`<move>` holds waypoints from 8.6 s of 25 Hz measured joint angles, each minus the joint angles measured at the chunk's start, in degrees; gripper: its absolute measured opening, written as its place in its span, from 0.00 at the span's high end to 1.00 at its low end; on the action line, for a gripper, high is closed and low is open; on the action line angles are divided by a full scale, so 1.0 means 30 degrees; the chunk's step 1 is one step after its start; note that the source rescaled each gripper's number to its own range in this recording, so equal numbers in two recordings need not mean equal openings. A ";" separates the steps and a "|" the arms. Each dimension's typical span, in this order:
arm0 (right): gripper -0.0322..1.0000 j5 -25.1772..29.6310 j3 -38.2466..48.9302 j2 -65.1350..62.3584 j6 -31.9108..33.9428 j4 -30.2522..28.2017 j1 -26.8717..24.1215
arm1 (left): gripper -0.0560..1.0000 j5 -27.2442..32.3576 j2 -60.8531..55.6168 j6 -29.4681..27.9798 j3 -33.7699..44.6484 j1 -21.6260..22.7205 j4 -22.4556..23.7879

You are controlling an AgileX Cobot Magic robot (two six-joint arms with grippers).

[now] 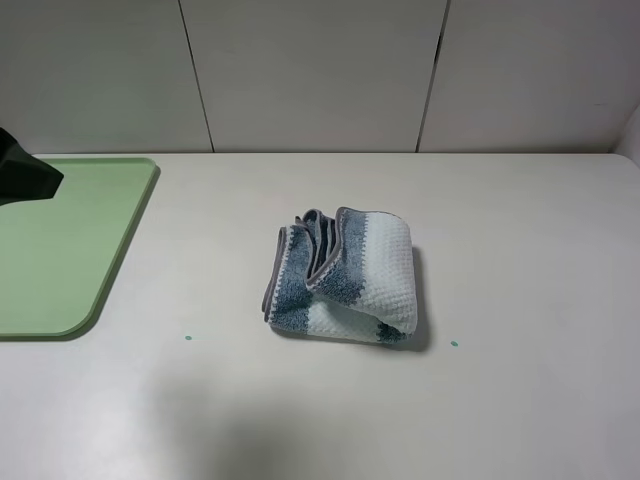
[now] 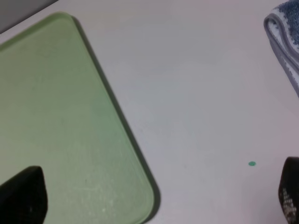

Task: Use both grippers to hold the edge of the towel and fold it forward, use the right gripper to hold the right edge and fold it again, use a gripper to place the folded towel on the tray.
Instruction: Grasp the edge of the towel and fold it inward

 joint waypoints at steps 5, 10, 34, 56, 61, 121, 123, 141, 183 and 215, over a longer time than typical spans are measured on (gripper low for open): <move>0.09 0.0005 0.0022 -0.1314 0.0020 0.0016 -0.3205 | 0.00 -0.0119 0.0000 0.0000 0.0000 0.0000 0.0000; 0.09 0.0005 0.0022 -0.1967 0.0020 0.0033 -0.3955 | 0.00 -0.0503 0.0000 0.0000 0.0000 0.0000 0.0000; 0.09 0.1925 0.7612 -0.5362 -0.0958 0.0231 -0.3510 | 0.00 -0.0852 0.0000 0.0218 0.0000 0.0000 0.0018; 0.09 0.1460 0.9677 -0.8353 -0.1007 0.0503 -0.3510 | 0.00 -0.1798 0.0000 0.0299 0.0000 0.0000 0.0003; 0.09 0.1460 0.9677 -0.8353 -0.1066 0.0503 -0.3510 | 0.00 -0.1813 0.0000 0.0299 0.0000 0.0000 0.0003; 0.00 0.1460 0.9677 -0.8353 -0.1066 0.0653 -0.3510 | 0.00 -0.2559 0.0000 0.0512 0.0000 0.0000 0.0003; 0.00 0.1460 0.9677 -0.8353 -0.1066 0.0653 -0.3510 | 0.00 -0.2559 0.0000 0.0512 0.0000 0.0000 0.0003; 0.00 0.1460 0.9677 -0.8353 -0.1066 0.0669 -0.3510 | 0.00 -0.3099 0.0000 -0.0281 0.0000 0.0000 0.0003; 0.00 0.1460 0.9677 -0.8353 -0.1066 0.0724 -0.3510 | 0.00 -0.1671 1.6464 -0.8634 -0.9809 -0.3601 -0.5390; 0.00 0.1460 0.9677 -0.8353 -0.1066 0.0727 -0.3510 | 0.00 -0.3317 2.3064 -0.8723 -1.1197 -0.3601 -0.8099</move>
